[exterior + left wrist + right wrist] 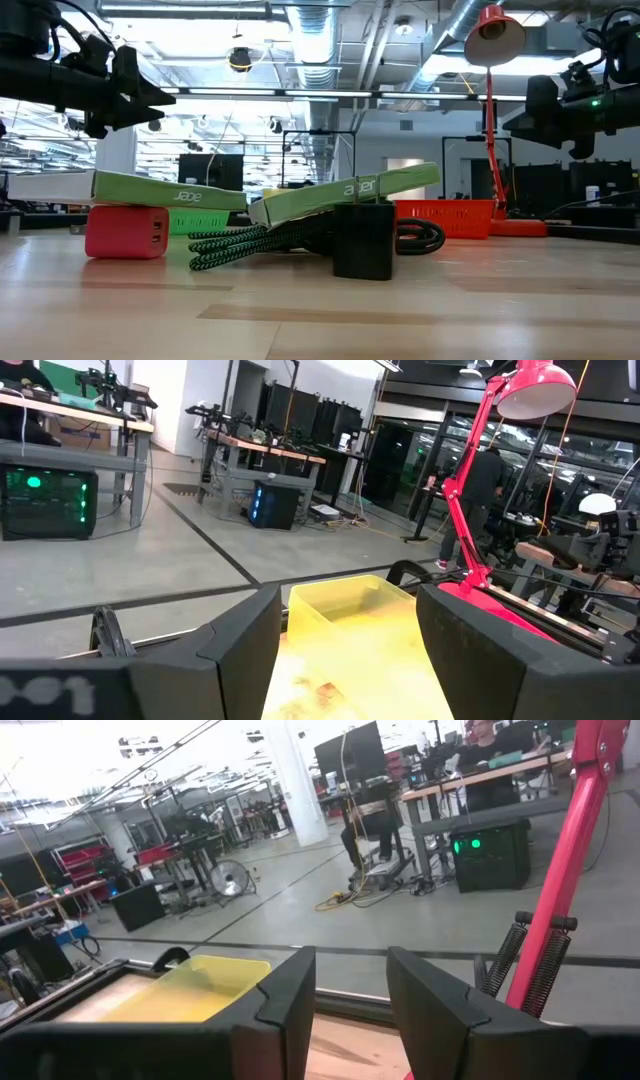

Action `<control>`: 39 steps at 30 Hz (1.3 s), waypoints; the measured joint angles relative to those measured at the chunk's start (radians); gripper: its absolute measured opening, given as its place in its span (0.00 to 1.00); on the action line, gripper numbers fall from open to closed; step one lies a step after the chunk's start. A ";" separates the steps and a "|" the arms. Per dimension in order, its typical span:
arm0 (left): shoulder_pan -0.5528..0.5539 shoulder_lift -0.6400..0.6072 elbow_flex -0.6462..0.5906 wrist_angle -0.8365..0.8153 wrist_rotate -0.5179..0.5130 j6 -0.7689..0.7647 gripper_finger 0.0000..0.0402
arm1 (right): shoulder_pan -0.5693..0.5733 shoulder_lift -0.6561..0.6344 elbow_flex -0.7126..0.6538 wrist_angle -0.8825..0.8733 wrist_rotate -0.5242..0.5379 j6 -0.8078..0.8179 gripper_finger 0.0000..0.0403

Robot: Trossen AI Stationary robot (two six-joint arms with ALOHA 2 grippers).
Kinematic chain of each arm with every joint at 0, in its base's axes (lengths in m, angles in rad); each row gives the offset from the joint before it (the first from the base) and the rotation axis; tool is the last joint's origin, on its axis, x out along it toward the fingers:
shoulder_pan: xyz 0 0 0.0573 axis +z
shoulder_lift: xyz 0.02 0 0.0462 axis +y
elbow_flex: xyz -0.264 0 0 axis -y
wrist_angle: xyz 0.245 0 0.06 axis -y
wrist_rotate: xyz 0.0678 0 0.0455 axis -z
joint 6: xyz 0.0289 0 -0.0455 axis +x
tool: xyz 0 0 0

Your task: Pick and place items into bin

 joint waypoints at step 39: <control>0.118 0.000 0.000 0.000 -0.008 0.000 0.56 | 0.000 0.000 0.000 0.000 0.000 0.000 0.30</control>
